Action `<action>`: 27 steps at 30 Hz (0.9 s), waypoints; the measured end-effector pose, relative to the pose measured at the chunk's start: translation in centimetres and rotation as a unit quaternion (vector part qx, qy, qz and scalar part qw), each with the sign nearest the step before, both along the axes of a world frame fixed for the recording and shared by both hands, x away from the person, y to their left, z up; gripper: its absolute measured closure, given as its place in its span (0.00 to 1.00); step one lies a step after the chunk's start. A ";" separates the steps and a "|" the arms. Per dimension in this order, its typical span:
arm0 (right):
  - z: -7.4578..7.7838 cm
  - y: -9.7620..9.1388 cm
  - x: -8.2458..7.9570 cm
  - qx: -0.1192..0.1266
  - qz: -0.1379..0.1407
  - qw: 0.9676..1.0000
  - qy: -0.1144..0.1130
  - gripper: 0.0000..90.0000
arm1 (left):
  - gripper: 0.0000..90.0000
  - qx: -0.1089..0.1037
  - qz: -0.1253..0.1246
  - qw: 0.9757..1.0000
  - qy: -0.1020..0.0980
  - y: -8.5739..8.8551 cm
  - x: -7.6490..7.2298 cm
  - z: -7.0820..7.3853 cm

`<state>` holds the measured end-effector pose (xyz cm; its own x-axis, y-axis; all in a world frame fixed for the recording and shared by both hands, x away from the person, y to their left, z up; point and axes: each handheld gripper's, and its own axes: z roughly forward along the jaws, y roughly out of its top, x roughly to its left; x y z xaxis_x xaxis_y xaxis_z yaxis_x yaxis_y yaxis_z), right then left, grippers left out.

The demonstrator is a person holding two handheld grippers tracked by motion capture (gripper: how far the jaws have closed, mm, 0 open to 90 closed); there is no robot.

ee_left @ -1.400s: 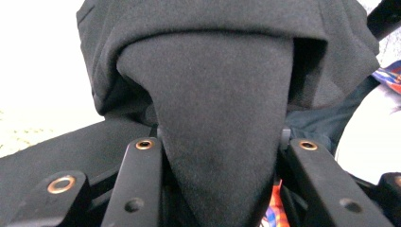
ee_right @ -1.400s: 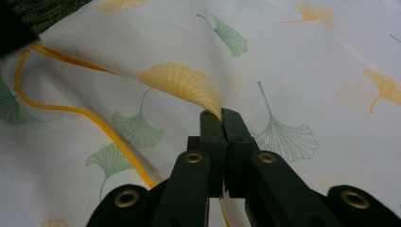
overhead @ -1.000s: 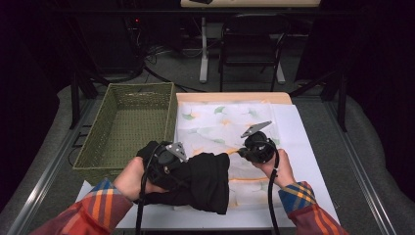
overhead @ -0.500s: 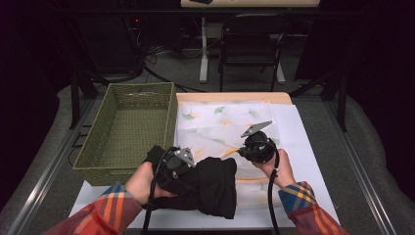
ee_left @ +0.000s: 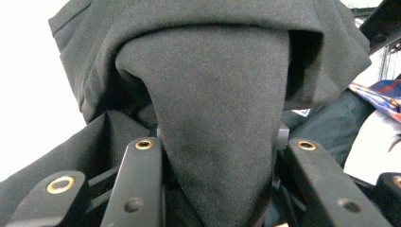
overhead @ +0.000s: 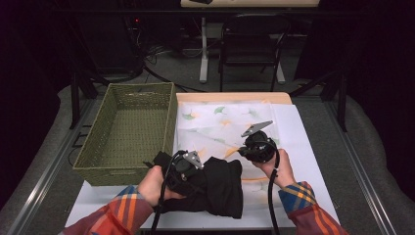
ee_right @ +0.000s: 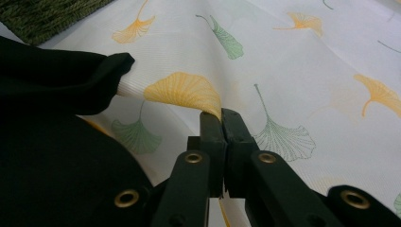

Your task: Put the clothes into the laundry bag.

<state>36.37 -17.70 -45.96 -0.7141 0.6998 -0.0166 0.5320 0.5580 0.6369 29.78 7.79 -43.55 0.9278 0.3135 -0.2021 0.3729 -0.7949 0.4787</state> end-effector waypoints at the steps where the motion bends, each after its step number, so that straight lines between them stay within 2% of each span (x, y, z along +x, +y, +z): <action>1: 0.0 0.0 -0.1 0.000 -0.003 1.000 0.000 0.99 | 0.71 0.000 0.000 1.000 -0.001 -0.1 0.1 -0.2; 7: 0.1 -0.1 0.0 0.002 0.001 1.000 -0.007 1.00 | 0.70 -0.007 0.012 1.000 0.004 -0.5 0.4 -1.2; 12: 0.2 0.0 -0.2 0.004 0.000 1.000 -0.006 1.00 | 0.70 0.000 0.017 1.000 -0.002 -0.9 0.8 -1.9; 18: 0.5 0.0 -0.2 0.011 0.000 1.000 -0.011 1.00 | 0.70 -0.006 0.024 1.000 -0.003 -1.5 1.1 -2.8; 23: 0.6 0.1 -0.4 0.015 0.003 1.000 -0.013 1.00 | 0.70 0.003 0.022 1.000 -0.004 -2.1 1.2 -3.2; 27: 0.9 0.1 -0.5 0.021 0.003 1.000 -0.015 1.00 | 0.70 0.008 0.030 0.999 -0.007 -2.7 1.3 -3.7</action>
<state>35.86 -17.60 -45.02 -0.7180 0.6960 -0.0091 0.5089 0.5339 0.6753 31.07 5.12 -47.20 0.9100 0.3718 -0.1837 0.4135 -0.7794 0.4708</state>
